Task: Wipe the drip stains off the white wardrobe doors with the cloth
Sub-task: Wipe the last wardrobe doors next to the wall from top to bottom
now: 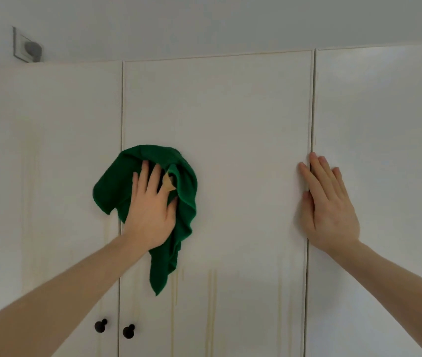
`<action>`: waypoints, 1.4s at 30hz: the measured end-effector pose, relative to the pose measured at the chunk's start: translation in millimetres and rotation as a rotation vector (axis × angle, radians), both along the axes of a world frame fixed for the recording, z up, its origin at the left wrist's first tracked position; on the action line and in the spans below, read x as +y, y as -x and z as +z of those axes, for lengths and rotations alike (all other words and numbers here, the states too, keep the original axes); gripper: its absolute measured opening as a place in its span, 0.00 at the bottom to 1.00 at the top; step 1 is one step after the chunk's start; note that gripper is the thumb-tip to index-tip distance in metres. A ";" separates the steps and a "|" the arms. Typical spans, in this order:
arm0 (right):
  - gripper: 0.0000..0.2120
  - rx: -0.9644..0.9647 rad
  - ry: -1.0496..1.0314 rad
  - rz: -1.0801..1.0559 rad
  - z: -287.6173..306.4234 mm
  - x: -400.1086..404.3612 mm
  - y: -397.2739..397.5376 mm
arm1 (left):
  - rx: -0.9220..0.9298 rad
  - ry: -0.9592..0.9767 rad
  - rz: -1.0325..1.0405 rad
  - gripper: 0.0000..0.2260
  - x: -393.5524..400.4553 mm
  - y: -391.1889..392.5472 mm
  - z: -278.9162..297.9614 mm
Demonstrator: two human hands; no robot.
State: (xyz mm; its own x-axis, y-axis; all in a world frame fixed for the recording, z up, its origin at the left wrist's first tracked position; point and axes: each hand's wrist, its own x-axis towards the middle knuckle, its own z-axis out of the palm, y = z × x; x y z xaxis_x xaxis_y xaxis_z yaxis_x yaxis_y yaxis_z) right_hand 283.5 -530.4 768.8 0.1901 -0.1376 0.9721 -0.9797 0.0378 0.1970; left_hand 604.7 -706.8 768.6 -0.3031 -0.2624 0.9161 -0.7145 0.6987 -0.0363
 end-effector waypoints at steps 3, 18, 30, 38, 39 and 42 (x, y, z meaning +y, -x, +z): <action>0.26 0.005 0.014 0.008 -0.3 -1.5 0.0 | -0.063 0.056 0.013 0.27 14.2 24.3 -7.3; 0.35 0.038 -0.069 0.008 -0.3 2.1 7.4 | -0.278 0.216 -0.178 0.28 100.3 151.2 -30.8; 0.26 -0.035 -0.070 0.066 -1.2 9.7 1.9 | -0.799 0.381 -0.144 0.30 81.8 113.6 -126.9; 0.27 -0.039 -0.184 0.050 4.4 25.3 -0.7 | -0.573 0.193 -0.217 0.34 78.7 72.0 -136.3; 0.28 -0.045 -0.195 0.055 3.8 29.1 -3.2 | -0.498 0.186 -0.201 0.32 76.3 63.2 -127.7; 0.28 -0.032 -0.207 0.074 -5.5 41.7 -9.7 | -0.282 0.132 -0.166 0.28 64.5 34.0 -93.5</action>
